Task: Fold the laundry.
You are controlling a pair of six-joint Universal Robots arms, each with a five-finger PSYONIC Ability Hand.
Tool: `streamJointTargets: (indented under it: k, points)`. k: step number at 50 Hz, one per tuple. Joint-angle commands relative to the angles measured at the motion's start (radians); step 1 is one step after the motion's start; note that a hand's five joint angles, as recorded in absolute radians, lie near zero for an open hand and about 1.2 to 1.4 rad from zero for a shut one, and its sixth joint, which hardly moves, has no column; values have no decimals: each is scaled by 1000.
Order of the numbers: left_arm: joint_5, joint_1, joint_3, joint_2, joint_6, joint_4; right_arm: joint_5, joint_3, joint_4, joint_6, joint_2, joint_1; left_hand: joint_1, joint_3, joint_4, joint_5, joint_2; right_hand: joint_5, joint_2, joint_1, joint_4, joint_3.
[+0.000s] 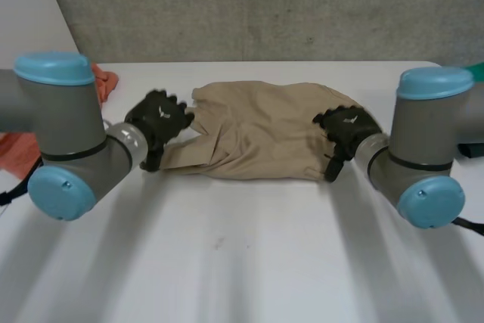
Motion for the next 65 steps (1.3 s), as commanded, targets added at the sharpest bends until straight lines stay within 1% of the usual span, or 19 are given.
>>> streamJointTargets:
  k: [1, 3, 7, 8, 9, 14, 22, 28, 33, 36, 43, 44, 46, 47, 49, 51, 57, 60, 65]
  points:
    - [88, 66, 39, -138, -47, -20, -24, -79, 22, 68, 161, 16, -17, -32, -26, -44, -25, 23, 33, 21, 40, 37]
    - [85, 69, 70, -176, -62, -21, -9, -87, 2, 58, 179, 22, 77, 62, 68, 50, 69, 91, 100, 88, 108, 104]
    - [61, 69, 144, -223, -119, -24, 31, -92, -63, 22, 198, 34, 977, 961, 968, 949, 968, 1028, 1038, 1026, 1045, 1042]
    - [42, 66, 154, -204, -157, -27, 40, -84, -84, 12, 190, 36, 1203, 1187, 1194, 1175, 1194, 1179, 1188, 1177, 1196, 1193]
    - [30, 63, 156, -191, -182, -29, 42, -80, -93, 5, 184, 36, 1205, 1189, 1196, 1177, 1196, 1181, 1190, 1178, 1198, 1194]
    - [-59, 26, 80, 2, -405, -40, 59, -12, -104, -59, 43, 33, 1205, 1189, 1196, 1177, 1196, 1181, 1190, 1178, 1198, 1194]
    - [-96, -12, -62, 301, -671, -33, 22, 10, -96, -194, -247, -58, 1205, 1189, 1196, 1177, 1196, 1181, 1190, 1178, 1198, 1194]
    - [-99, -29, -83, 348, -776, -50, -9, -111, -20, -203, -240, -88, 1205, 1189, 1196, 1177, 1196, 1181, 1190, 1178, 1198, 1194]
    - [-117, -41, -42, 227, -828, -78, -27, -271, 42, -208, -87, -99, 1205, 1189, 1196, 1177, 1196, 1181, 1190, 1178, 1198, 1194]
    - [-136, -50, -4, 140, -832, -86, -24, -332, 42, -217, 1, -96, 1205, 1189, 1196, 1177, 1196, 1181, 1190, 1178, 1198, 1194]
    - [-269, -32, 182, -149, -872, -141, 29, -457, -18, -301, 236, -52, 1205, 1189, 1196, 1177, 1196, 1181, 1190, 1178, 1198, 1194]
    - [-269, -29, 199, -160, -881, -153, 40, -460, -67, -321, 263, -37, 1179, 1164, 1170, 1152, 1170, 884, 893, 882, 901, 897]
    - [-260, -29, 220, -170, -895, -165, 46, -458, -121, -331, 279, -24, 905, 889, 896, 877, 896, 423, 432, 420, 440, 436]
    - [-242, -30, 231, -167, -903, -176, 54, -452, -173, -341, 287, -15, 508, 492, 499, 480, 499, -41, -32, -43, -24, -28]
    - [-220, -26, 228, -152, -909, -181, 63, -443, -214, -352, 285, -6, 197, 181, 188, 169, 188, -41, -32, -43, -24, -28]
    - [-205, -17, 208, -103, -903, -187, 94, -422, -234, -366, 258, 7, 73, 57, 64, 45, 64, -41, -32, -43, -24, -28]
    - [-184, 34, 55, 96, -856, -165, 114, -278, -167, -370, 51, 1, 8, -8, -1, -20, -1, -41, -32, -43, -24, -28]
    - [-142, 60, -42, 190, -776, -104, 45, -204, -95, -377, -87, -32, 16, 1, 7, -11, 8, -41, -32, -43, -24, -28]
    - [-39, 78, -138, 253, -590, -32, -41, -168, 54, -366, -161, -81, 25, 10, 16, -2, 16, -38, -29, -40, -21, -25]
